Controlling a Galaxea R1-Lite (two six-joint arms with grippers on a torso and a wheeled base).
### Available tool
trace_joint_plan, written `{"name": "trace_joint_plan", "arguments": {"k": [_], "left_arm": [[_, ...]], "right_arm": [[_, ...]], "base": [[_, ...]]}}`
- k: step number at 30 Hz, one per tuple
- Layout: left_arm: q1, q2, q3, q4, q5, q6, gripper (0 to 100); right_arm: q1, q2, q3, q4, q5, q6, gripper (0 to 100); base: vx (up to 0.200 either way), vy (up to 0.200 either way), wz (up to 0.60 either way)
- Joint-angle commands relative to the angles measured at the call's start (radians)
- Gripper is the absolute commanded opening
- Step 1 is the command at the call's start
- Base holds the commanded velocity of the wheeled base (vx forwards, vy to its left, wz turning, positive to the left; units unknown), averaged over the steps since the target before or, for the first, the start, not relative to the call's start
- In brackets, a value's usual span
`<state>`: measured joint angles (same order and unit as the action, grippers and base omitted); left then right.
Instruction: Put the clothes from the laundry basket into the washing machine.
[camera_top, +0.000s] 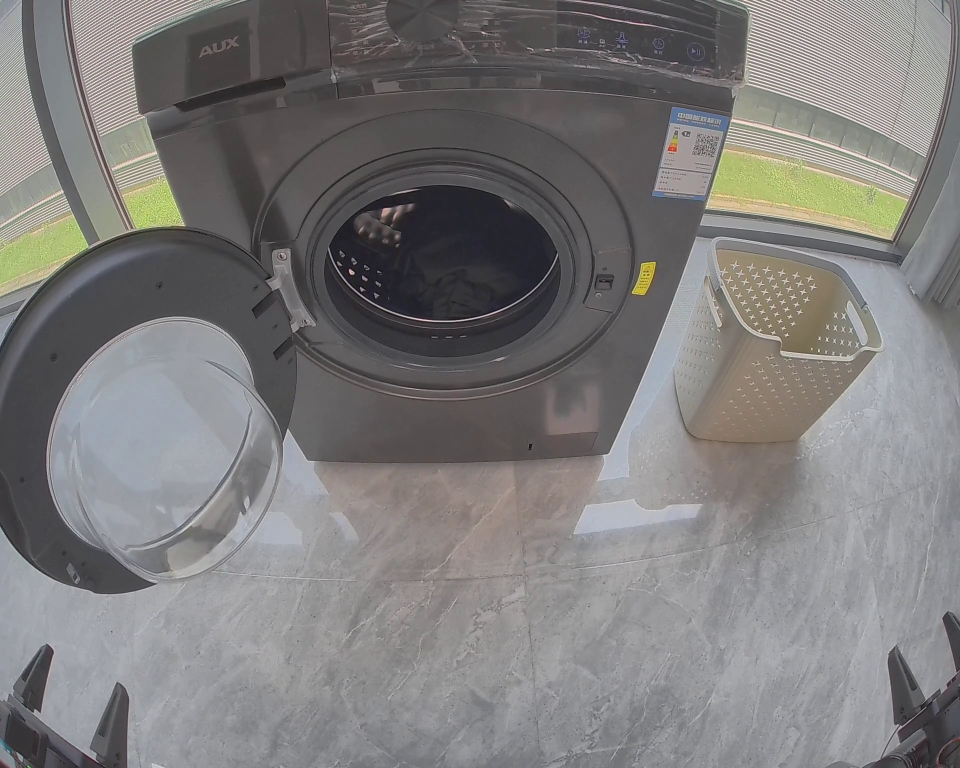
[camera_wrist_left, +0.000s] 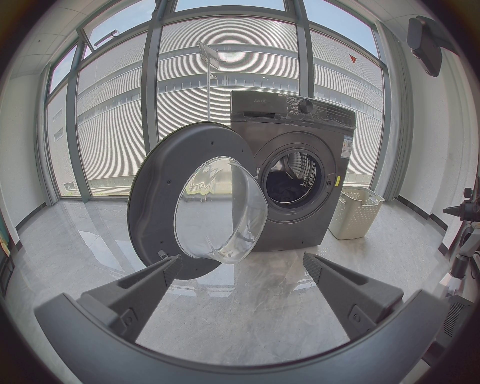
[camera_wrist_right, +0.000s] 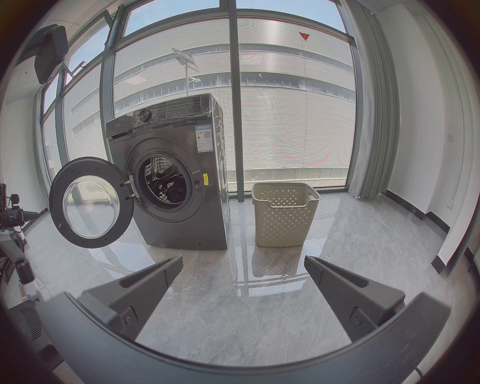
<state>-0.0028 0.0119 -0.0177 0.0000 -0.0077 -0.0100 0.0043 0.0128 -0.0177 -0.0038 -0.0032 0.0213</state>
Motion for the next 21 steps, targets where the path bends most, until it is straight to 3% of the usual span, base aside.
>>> {"name": "trace_joint_plan", "arguments": {"k": [1,9,18,21], "left_arm": [[0.0,-0.007,0.018,0.0,0.0,-0.002,100],[0.0,-0.007,0.018,0.0,0.0,0.001,100],[0.0,-0.007,0.018,-0.002,0.002,-0.004,100],[0.0,-0.007,0.018,-0.002,0.003,-0.007,100]], "right_arm": [[0.0,-0.013,0.018,-0.001,0.0,0.0,100],[0.0,-0.013,0.018,-0.001,0.0,0.0,100],[0.0,-0.013,0.018,-0.001,0.0,0.0,100],[0.0,-0.013,0.018,-0.001,0.0,0.0,100]], "base": [[0.0,0.2,0.0],[0.0,0.2,0.0],[0.0,0.0,0.0],[-0.2,0.0,0.0]]}}
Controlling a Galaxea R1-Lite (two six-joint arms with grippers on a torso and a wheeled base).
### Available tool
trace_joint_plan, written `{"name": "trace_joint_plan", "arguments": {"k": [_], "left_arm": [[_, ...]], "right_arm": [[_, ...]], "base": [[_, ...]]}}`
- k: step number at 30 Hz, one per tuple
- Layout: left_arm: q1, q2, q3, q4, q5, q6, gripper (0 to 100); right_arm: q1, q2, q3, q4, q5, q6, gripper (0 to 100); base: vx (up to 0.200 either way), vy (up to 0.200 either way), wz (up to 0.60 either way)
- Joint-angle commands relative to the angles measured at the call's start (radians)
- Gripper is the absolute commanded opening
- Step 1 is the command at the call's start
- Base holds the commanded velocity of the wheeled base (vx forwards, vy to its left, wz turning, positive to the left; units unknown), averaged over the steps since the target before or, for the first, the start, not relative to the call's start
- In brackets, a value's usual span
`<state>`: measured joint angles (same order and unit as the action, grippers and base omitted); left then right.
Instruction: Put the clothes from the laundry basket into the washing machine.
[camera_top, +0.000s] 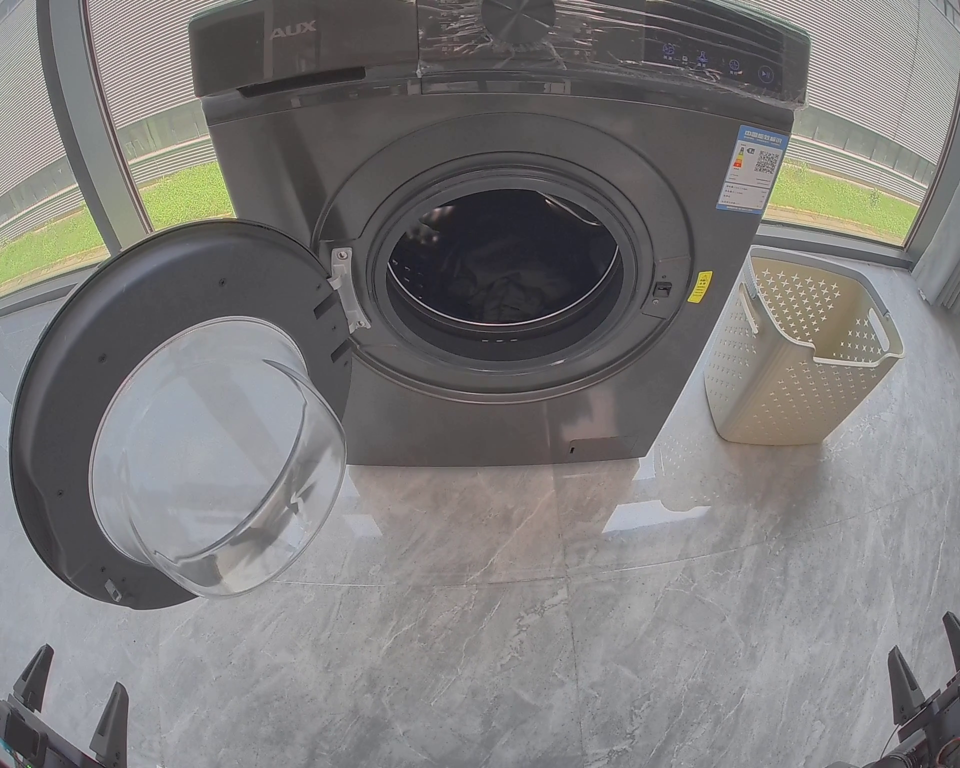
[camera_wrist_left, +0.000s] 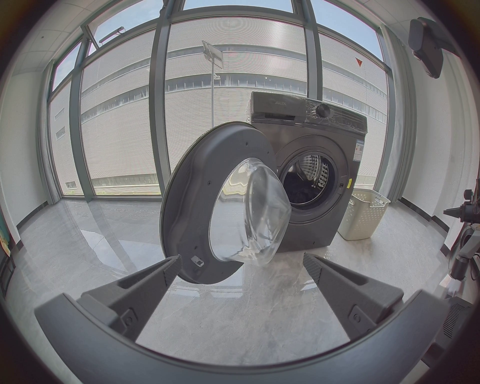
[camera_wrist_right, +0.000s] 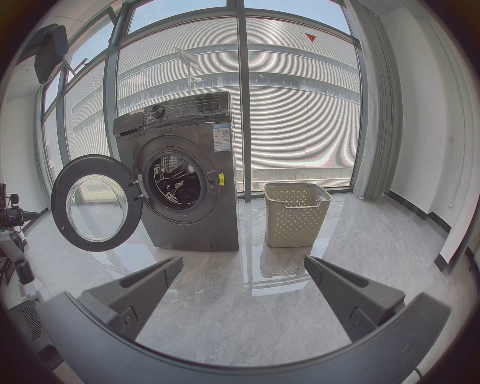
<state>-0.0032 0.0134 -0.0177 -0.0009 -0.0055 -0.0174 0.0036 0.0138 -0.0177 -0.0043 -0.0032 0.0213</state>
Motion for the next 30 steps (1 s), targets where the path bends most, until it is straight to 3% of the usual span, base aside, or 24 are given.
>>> {"name": "trace_joint_plan", "arguments": {"k": [1,12,18,26,30], "left_arm": [[0.0,-0.009,0.018,0.001,-0.001,0.002,100],[0.0,-0.009,0.018,0.001,-0.002,0.011,100],[0.0,-0.009,0.018,-0.001,-0.002,0.01,100],[0.0,-0.01,0.018,0.001,-0.001,0.013,100],[0.0,-0.01,0.018,0.001,-0.001,0.013,100]], "right_arm": [[0.001,-0.014,0.018,0.0,0.0,0.0,100],[-0.002,-0.014,0.018,0.003,0.0,-0.011,100],[-0.001,-0.014,0.018,0.003,0.0,-0.012,100],[-0.002,-0.014,0.018,0.004,0.0,-0.014,100],[-0.002,-0.014,0.018,0.003,0.0,-0.012,100]], "base": [[-0.2,0.0,0.0],[-0.036,0.0,0.0],[0.0,0.2,0.0],[0.0,0.0,0.0],[0.0,0.0,0.45]]}}
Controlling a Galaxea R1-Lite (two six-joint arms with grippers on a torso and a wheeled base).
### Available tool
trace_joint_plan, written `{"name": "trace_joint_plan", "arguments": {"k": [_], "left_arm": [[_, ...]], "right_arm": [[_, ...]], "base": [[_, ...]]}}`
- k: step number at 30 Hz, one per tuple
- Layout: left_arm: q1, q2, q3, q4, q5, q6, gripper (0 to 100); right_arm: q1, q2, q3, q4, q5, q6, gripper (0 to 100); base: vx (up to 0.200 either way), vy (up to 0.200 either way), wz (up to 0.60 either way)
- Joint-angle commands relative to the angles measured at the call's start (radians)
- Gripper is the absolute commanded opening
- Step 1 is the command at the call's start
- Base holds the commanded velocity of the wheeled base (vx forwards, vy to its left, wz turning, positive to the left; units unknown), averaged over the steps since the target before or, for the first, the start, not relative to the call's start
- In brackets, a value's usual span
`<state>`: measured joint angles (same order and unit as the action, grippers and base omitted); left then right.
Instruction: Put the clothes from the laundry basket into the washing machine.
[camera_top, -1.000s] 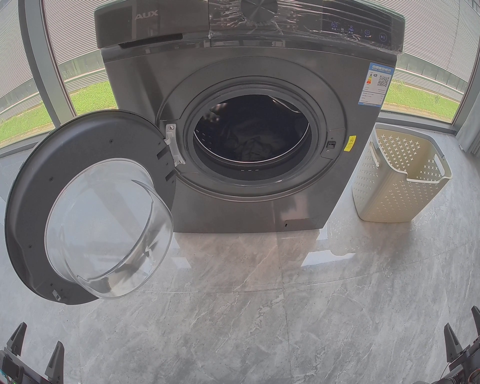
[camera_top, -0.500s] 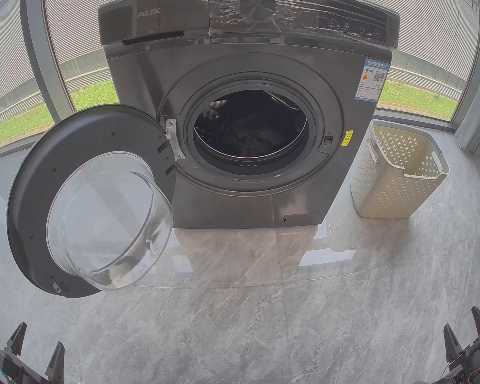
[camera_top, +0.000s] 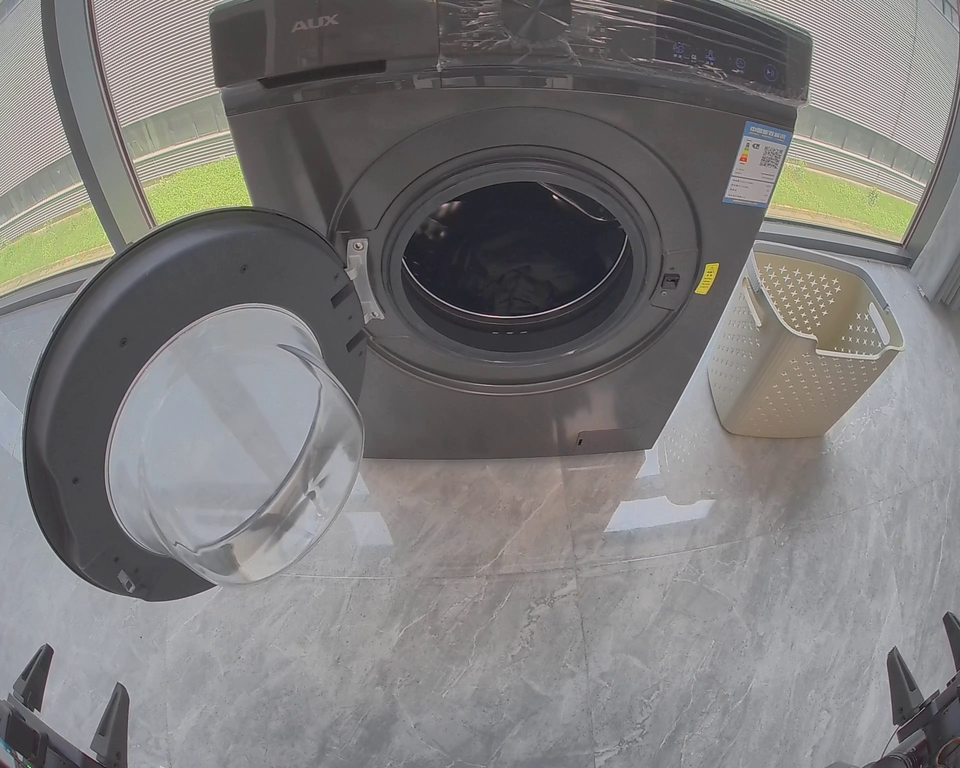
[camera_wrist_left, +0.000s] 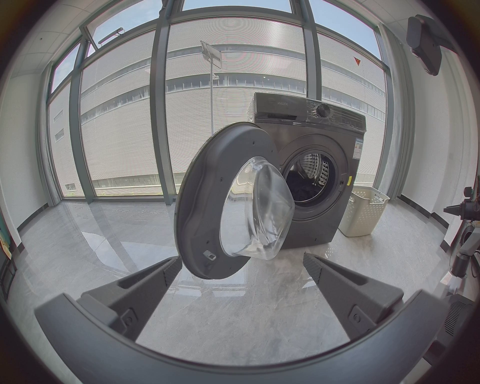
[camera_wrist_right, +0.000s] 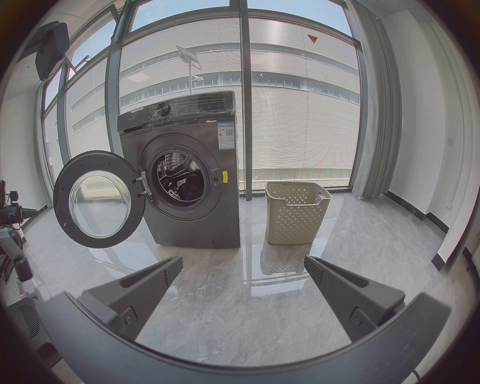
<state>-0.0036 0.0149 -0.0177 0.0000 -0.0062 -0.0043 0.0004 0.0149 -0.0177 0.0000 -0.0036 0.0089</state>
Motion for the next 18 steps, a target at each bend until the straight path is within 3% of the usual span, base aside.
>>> {"name": "trace_joint_plan", "arguments": {"k": [1,9,18], "left_arm": [[0.001,-0.012,0.018,0.0,0.0,0.0,100],[0.001,-0.012,0.018,0.0,0.0,-0.002,100],[0.001,-0.012,0.018,0.0,-0.001,0.0,100]], "right_arm": [[0.003,-0.015,0.018,-0.002,0.001,0.002,100],[0.003,-0.015,0.018,-0.002,0.001,0.002,100],[0.003,-0.015,0.018,-0.002,0.001,0.002,100]], "base": [[0.0,0.0,0.0],[0.0,0.0,0.0],[0.0,0.2,0.0]]}}
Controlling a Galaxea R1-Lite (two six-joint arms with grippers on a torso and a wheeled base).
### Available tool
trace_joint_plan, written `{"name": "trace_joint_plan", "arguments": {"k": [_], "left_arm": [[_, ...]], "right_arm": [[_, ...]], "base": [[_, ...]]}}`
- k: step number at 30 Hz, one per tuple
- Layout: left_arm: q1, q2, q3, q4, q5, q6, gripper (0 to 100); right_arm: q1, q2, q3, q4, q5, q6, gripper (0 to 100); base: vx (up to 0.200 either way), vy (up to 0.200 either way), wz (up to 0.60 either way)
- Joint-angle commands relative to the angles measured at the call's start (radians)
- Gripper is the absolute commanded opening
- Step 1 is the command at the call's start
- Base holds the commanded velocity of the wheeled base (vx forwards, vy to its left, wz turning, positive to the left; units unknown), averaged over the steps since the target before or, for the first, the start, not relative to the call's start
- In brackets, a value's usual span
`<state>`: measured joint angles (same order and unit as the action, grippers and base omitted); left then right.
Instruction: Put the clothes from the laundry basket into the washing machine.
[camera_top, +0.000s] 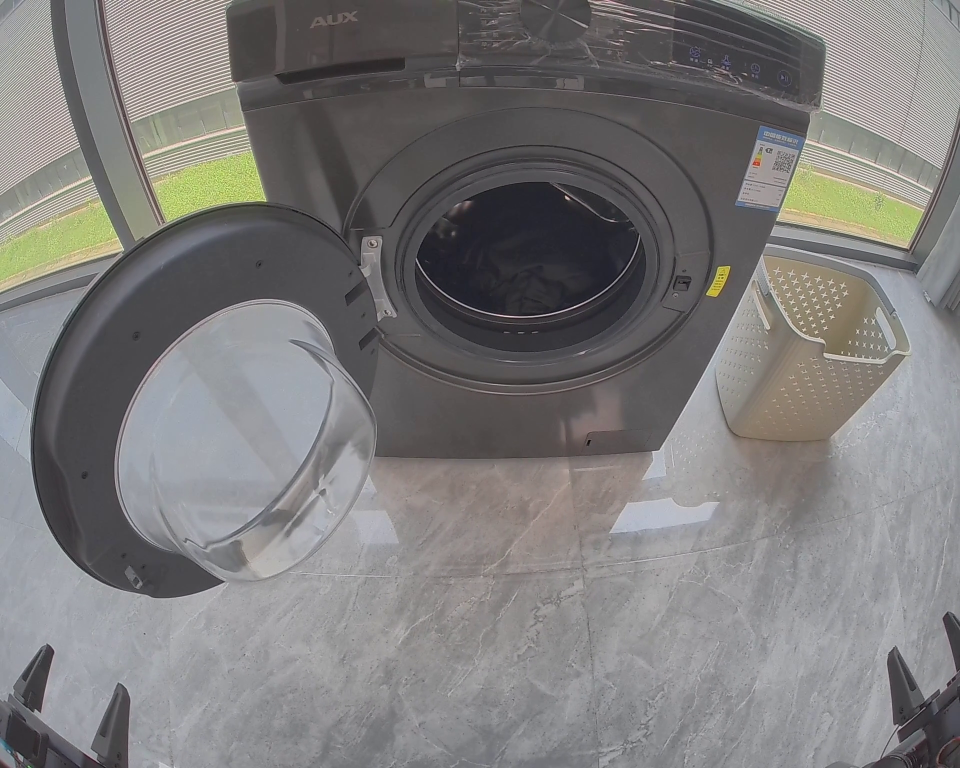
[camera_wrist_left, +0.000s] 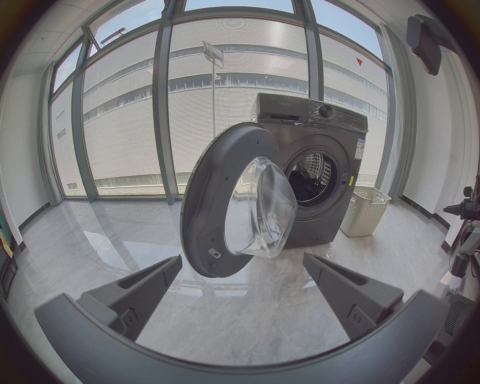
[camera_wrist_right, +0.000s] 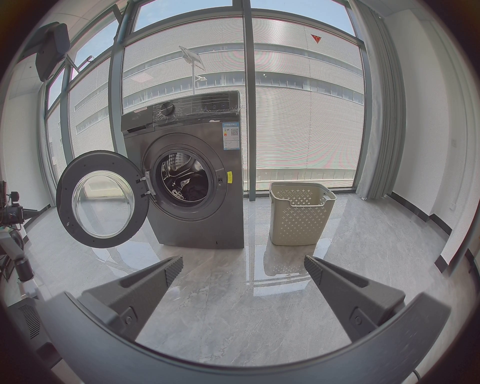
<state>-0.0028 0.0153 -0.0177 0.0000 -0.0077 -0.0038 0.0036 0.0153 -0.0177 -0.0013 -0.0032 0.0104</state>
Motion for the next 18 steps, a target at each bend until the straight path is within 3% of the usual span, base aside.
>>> {"name": "trace_joint_plan", "arguments": {"k": [1,8,18], "left_arm": [[0.0,-0.012,0.018,0.0,0.0,-0.001,100],[0.0,-0.012,0.018,0.0,0.0,-0.001,100],[0.0,-0.012,0.018,0.0,0.0,-0.001,100]], "right_arm": [[-0.001,-0.015,0.018,0.0,0.0,0.0,100],[-0.001,-0.015,0.018,0.0,0.0,0.0,100],[-0.002,-0.015,0.018,0.0,0.0,-0.001,100]], "base": [[0.0,0.2,0.0],[0.0,0.2,0.0],[0.0,0.0,0.0]]}}
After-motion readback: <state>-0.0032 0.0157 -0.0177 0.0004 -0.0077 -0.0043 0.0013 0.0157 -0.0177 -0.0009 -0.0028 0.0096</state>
